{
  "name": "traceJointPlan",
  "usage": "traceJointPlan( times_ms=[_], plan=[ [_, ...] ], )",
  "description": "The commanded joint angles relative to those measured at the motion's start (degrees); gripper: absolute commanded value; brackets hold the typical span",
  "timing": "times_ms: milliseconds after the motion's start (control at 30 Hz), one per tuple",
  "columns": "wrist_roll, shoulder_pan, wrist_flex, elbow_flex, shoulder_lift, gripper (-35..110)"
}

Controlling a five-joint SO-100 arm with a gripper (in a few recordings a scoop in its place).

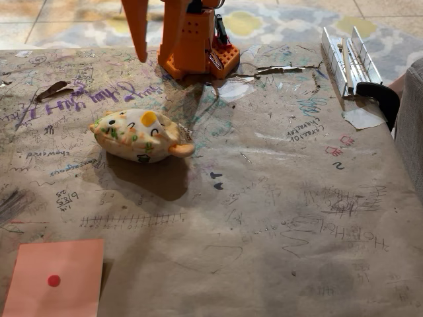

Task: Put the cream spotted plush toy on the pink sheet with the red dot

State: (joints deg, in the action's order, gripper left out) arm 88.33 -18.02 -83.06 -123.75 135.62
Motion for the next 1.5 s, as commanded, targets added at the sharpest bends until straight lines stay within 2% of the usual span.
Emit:
traceJointPlan(
  times_ms=[0,100,300,433,567,667,767,867,1167,1333,1467],
  plan=[
    [7.1,-5.0,0.5,4.0,-10.5,10],
    [7.3,-6.7,7.0,1.3,-17.8,13],
    [9.8,-8.1,18.8,-9.5,-19.6,17],
    [9.1,-7.5,22.5,-11.2,-22.7,20],
    [6.3,-6.8,32.6,-12.7,-28.8,22],
    [7.6,-6.4,34.3,-12.0,-32.6,33],
    [6.5,-6.2,34.5,-11.0,-33.7,22],
    [2.3,-5.7,35.9,-11.3,-33.3,0],
    [-4.7,-5.4,41.2,-16.0,-27.9,0],
    [-14.0,-3.0,39.6,-16.6,-13.0,0],
    [-26.1,-0.4,34.4,-3.7,-0.4,0]
  ],
)
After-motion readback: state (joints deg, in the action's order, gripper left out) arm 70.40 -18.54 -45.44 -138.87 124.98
